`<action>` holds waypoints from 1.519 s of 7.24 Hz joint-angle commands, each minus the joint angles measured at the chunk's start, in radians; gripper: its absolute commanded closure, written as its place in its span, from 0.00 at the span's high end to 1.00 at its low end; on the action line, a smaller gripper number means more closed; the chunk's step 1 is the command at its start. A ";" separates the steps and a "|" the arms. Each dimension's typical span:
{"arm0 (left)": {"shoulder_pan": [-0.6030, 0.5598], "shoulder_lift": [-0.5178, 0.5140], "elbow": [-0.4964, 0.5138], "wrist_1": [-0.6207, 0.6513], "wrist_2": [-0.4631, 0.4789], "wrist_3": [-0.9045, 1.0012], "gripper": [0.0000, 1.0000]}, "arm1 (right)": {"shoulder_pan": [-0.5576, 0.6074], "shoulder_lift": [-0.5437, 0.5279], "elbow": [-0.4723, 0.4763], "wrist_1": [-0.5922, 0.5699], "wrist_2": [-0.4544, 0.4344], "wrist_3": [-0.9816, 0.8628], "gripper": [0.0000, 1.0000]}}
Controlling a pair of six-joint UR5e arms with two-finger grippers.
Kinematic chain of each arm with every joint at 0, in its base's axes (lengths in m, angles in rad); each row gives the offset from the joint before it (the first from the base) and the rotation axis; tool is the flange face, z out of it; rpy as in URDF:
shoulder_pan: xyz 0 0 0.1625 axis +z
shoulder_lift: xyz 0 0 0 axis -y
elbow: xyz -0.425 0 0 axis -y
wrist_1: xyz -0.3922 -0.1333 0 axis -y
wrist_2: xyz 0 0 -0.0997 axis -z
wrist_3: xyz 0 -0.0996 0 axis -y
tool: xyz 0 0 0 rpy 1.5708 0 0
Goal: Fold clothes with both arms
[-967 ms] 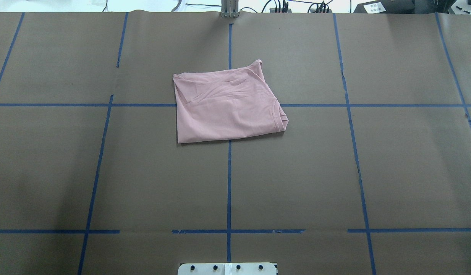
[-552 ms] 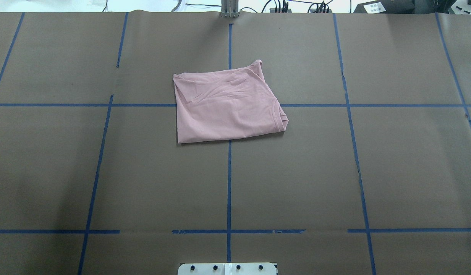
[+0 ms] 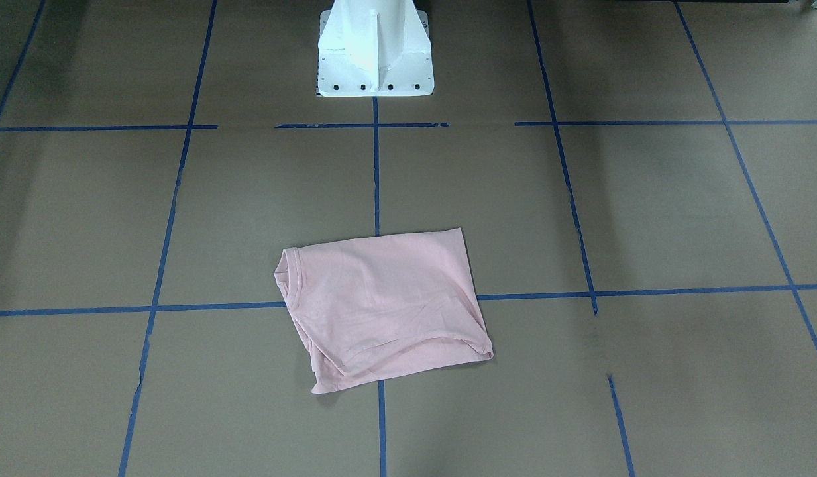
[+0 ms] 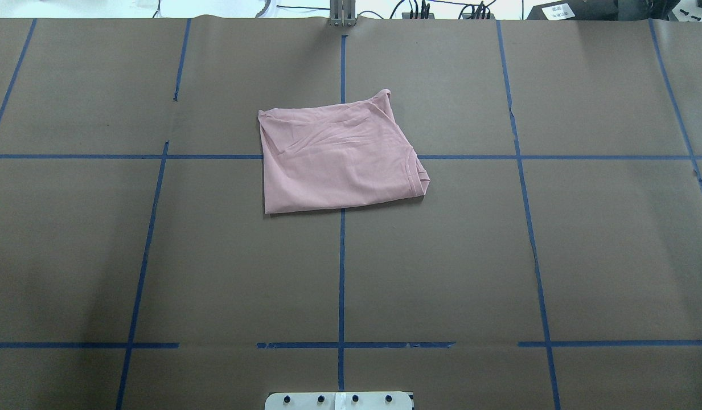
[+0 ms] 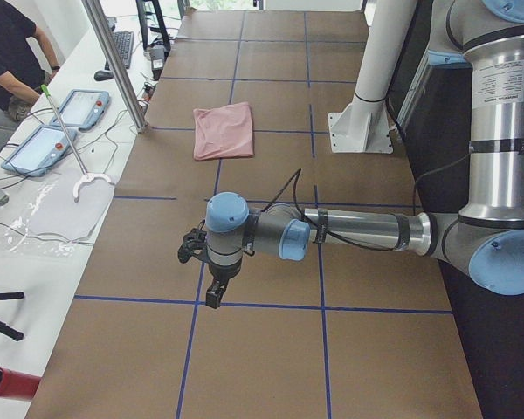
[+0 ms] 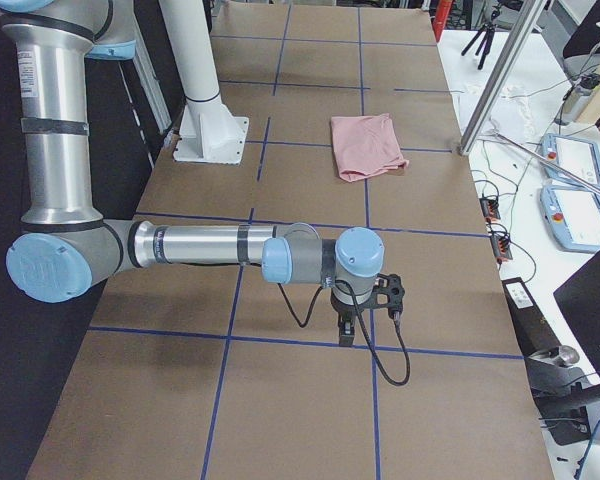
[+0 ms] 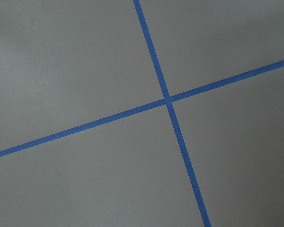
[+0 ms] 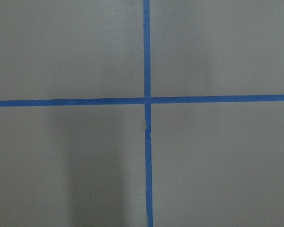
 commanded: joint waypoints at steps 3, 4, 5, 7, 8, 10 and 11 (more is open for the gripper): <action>0.000 0.006 0.018 0.059 -0.119 -0.173 1.00 | -0.001 -0.012 0.022 -0.033 -0.002 -0.003 1.00; 0.000 0.006 0.014 0.063 -0.127 -0.173 1.00 | -0.002 -0.010 0.022 -0.030 -0.002 -0.008 1.00; 0.000 0.006 0.014 0.063 -0.129 -0.173 1.00 | -0.001 -0.009 0.023 -0.029 -0.005 -0.013 1.00; -0.002 0.006 0.004 0.063 -0.129 -0.171 1.00 | -0.001 -0.005 0.027 -0.029 -0.005 -0.013 1.00; 0.000 0.006 0.016 0.058 -0.129 -0.168 1.00 | -0.002 -0.005 0.027 -0.029 -0.005 -0.014 1.00; 0.000 0.006 0.016 0.057 -0.129 -0.167 1.00 | -0.002 -0.002 0.028 -0.029 -0.005 -0.014 1.00; 0.000 0.006 0.018 0.055 -0.129 -0.167 1.00 | -0.002 -0.002 0.028 -0.029 -0.005 -0.014 1.00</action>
